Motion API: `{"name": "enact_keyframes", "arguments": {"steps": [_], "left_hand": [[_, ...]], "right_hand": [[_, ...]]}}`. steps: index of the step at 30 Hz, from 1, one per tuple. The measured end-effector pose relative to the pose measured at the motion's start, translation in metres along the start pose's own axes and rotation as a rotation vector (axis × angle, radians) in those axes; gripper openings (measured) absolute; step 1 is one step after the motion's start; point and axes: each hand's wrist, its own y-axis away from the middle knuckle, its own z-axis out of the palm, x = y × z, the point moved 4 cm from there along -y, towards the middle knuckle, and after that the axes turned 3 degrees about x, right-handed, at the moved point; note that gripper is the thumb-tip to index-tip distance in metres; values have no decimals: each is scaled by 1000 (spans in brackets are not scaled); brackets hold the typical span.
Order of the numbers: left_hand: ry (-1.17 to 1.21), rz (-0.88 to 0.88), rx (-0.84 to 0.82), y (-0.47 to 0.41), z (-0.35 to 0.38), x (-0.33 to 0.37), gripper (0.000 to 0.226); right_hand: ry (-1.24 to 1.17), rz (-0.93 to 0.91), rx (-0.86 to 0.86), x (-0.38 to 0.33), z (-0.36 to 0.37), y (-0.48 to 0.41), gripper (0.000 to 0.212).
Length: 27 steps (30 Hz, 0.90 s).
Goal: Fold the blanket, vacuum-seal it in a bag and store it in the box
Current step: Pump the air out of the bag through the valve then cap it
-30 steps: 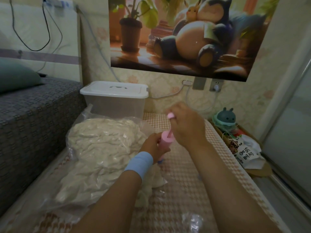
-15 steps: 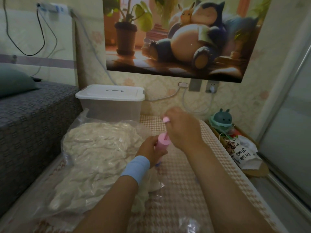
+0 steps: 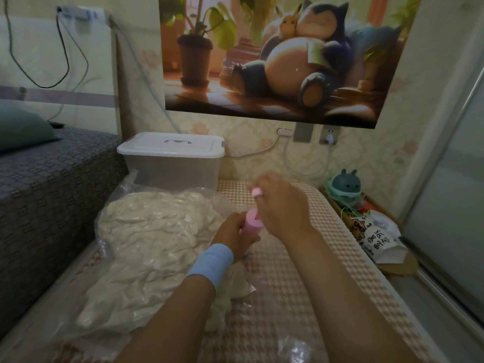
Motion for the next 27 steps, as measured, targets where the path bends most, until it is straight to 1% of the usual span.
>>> {"name": "enact_keyframes", "arguments": {"steps": [2, 3, 4, 6, 7, 8, 11, 12, 15, 17, 19, 20, 21, 22, 23, 24, 25, 26, 27], "left_hand": [[-31, 31, -3, -3, -6, 0, 55], [-32, 29, -6, -3, -7, -2, 58], [-29, 25, -7, -3, -8, -3, 58], [-14, 7, -1, -1, -7, -4, 52], [2, 0, 1, 1, -6, -3, 46], [15, -4, 2, 2, -5, 0, 38], [-58, -7, -22, 4, -1, 5, 22], [-101, 6, -32, 3, 1, 6, 22], [-164, 47, -55, 1, 2, 8, 36], [-131, 81, -118, 0, 1, 7, 44], [-141, 114, -158, -2, -7, 3, 57], [-240, 125, -121, -4, -16, 0, 59], [-432, 144, -47, -8, -31, -4, 58], [-685, 144, 29, -12, -47, -8, 56], [-899, 88, 84, -16, -66, -14, 55], [-1037, -29, 103, -16, -87, -24, 56], [-1096, -180, 94, -14, -105, -36, 62], [-1063, -325, 85, -10, -122, -49, 70], [-979, -430, 66, -5, -134, -60, 77]], "right_hand": [[-41, -95, 265, -18, -43, -17, 23], [-74, -132, 370, -24, -57, -22, 25], [-96, -157, 437, -30, -63, -23, 28], [-95, -149, 466, -33, -50, -17, 30], [-86, -114, 425, -29, -35, -11, 32], [-77, -64, 331, -20, -14, -4, 33], [-22, 69, -86, 13, 50, 26, 30], [-2, 88, -154, 20, 59, 32, 30], [47, 61, -180, 27, 58, 29, 27], [60, 45, -185, 32, 51, 28, 23], [75, 46, -214, 40, 44, 31, 28], [81, 53, -241, 43, 41, 31, 31], [101, 54, -272, 43, 37, 29, 33], [150, 50, -309, 42, 32, 26, 36], [217, 34, -337, 39, 27, 22, 39], [279, 3, -350, 31, 22, 18, 42], [315, -33, -346, 22, 17, 15, 43], [326, -76, -331, 8, 14, 13, 45], [314, -124, -319, -8, 14, 13, 45]]}}
